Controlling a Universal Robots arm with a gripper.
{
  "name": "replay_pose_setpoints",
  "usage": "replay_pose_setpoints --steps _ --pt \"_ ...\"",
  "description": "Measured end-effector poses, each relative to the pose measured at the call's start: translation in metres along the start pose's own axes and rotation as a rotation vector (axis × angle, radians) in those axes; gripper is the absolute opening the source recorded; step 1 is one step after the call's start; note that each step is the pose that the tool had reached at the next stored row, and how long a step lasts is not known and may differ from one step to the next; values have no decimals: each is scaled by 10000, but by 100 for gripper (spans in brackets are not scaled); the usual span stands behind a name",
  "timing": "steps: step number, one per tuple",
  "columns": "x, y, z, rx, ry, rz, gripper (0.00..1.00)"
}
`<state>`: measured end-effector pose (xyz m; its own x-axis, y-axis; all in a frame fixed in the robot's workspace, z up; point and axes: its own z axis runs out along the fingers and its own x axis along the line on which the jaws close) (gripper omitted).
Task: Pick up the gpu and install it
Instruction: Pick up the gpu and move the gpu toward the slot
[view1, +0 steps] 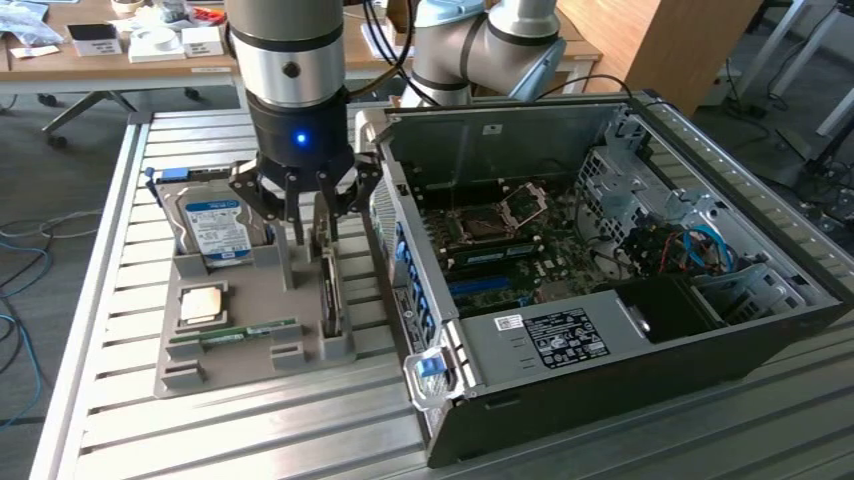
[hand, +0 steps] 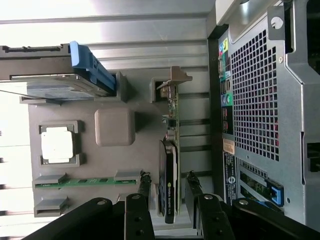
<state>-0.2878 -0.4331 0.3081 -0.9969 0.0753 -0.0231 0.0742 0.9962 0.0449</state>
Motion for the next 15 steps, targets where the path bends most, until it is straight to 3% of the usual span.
replay_pose_setpoints --steps 9,15 --pt "2 -4 93 -2 -2 0 41" --pt "1 -4 99 -2 -3 1 41"
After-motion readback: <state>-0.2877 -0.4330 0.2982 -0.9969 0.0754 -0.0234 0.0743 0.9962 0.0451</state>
